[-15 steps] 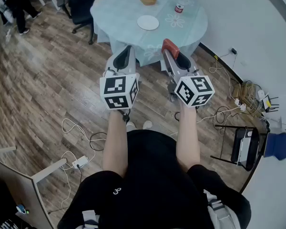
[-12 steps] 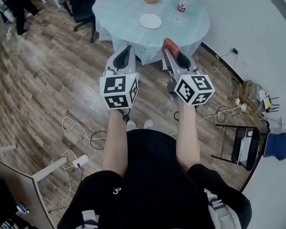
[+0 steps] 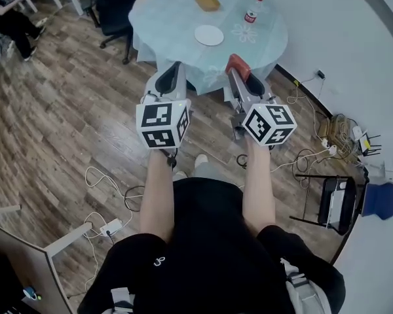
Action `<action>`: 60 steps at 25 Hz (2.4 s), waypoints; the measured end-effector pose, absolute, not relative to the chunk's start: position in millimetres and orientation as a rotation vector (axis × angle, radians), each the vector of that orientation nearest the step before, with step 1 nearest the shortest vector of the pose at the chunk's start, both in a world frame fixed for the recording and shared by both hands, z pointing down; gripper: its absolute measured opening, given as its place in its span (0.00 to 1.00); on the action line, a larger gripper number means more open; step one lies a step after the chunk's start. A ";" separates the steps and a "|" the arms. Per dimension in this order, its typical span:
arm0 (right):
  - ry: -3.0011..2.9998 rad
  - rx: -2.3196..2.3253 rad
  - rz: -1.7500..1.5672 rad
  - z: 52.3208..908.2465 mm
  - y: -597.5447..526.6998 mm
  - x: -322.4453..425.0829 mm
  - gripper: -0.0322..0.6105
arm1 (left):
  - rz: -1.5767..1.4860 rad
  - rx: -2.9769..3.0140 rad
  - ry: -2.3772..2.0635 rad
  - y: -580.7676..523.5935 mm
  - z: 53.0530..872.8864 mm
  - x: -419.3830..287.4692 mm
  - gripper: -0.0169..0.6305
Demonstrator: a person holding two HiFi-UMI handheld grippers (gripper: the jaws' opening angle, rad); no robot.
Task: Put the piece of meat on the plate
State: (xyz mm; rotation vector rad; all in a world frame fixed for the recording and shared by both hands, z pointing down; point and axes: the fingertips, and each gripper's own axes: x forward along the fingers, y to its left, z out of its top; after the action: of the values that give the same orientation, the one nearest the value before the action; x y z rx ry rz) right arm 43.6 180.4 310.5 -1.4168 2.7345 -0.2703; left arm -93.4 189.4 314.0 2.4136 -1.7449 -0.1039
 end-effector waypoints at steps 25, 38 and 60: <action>2.683 -1.461 -0.414 347.8 -80.2 81.4 0.21 | 0.055 2.399 -1.700 -63.5 354.1 -65.6 0.02; 2.689 -1.450 -0.538 376.5 -248.6 98.3 0.21 | 0.149 2.333 -1.691 -225.3 382.8 -45.8 0.02; 2.839 -1.571 -1.273 577.4 -286.4 52.2 0.21 | 0.343 2.147 -1.458 -300.5 518.9 -71.9 0.02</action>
State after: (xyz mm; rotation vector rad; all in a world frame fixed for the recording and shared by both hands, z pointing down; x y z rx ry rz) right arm 52.2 -286.4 577.4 -1.5710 2.8391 -1.2731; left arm -71.9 -300.5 518.9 2.1465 -1.4578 0.3428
